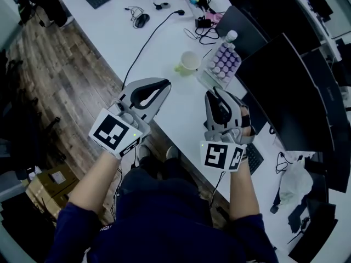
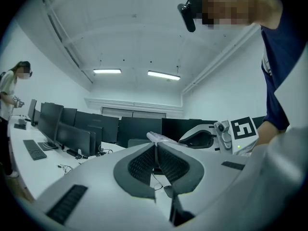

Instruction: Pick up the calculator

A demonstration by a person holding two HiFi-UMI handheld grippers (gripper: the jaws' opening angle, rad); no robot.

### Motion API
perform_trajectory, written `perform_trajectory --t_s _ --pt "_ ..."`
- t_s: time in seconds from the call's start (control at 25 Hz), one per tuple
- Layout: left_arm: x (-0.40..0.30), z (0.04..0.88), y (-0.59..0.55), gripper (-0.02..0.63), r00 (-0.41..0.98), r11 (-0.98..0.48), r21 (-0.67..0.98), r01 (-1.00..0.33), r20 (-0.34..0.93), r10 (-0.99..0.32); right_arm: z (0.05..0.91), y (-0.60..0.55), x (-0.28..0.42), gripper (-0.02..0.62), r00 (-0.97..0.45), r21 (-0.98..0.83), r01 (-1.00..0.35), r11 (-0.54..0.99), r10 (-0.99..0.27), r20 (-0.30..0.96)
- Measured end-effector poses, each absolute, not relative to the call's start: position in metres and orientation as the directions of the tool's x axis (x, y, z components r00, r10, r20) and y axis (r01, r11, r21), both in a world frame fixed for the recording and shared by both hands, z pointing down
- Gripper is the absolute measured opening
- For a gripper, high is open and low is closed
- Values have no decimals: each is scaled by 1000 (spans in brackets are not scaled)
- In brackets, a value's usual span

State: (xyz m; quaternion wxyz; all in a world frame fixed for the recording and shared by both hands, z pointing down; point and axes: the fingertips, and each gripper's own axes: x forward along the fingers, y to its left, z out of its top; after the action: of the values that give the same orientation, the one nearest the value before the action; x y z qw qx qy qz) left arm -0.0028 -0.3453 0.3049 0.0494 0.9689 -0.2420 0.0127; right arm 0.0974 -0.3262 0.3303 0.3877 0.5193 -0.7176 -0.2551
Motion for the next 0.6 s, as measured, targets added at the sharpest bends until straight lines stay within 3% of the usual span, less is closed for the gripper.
perform_trajectory --t_s 0.6 --pt "-9 237 -334 41 889 -889 11 -458 -22 -458 258 -314 80 75 -177 803 -544 242 -969 171"
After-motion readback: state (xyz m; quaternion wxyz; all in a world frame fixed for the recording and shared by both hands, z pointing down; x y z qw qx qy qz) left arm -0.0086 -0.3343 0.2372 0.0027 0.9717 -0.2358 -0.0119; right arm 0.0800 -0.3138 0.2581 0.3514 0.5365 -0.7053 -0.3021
